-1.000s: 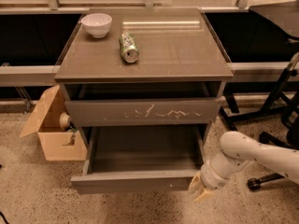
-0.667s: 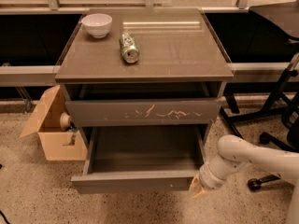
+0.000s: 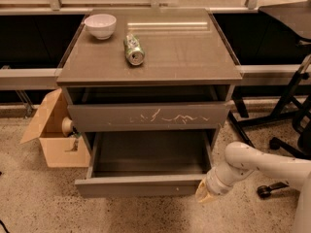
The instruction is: Close middle drawer
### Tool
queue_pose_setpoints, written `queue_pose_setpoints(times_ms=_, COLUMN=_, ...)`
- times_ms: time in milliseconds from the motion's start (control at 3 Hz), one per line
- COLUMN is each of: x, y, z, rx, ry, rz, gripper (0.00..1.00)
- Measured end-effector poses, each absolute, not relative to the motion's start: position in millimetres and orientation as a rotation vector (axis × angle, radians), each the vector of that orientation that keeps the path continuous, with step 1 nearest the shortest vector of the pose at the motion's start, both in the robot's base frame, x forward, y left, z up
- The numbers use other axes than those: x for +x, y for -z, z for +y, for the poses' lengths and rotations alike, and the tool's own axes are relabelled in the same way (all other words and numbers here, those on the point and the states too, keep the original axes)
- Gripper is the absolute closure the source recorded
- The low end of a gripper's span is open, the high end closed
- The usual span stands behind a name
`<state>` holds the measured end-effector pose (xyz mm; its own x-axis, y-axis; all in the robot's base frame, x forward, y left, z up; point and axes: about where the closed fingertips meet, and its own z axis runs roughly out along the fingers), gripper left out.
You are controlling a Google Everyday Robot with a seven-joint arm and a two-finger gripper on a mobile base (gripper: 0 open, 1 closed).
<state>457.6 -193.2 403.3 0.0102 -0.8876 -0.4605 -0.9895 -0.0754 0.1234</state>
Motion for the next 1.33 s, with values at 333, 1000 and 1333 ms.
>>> queue_pose_setpoints(times_ms=333, x=479.6, y=-398.5, z=-194.8, rx=-1.983, ry=-0.579, rz=1.977, gripper=1.00)
queue_pose_setpoints(times_ms=1000, x=479.6, y=-398.4, z=-194.8, rx=-1.983, ry=-0.579, rz=1.977, gripper=0.79)
queue_pose_setpoints(times_ms=1333, x=479.6, y=-398.4, z=-194.8, rx=-1.983, ry=-0.579, rz=1.977, gripper=0.55)
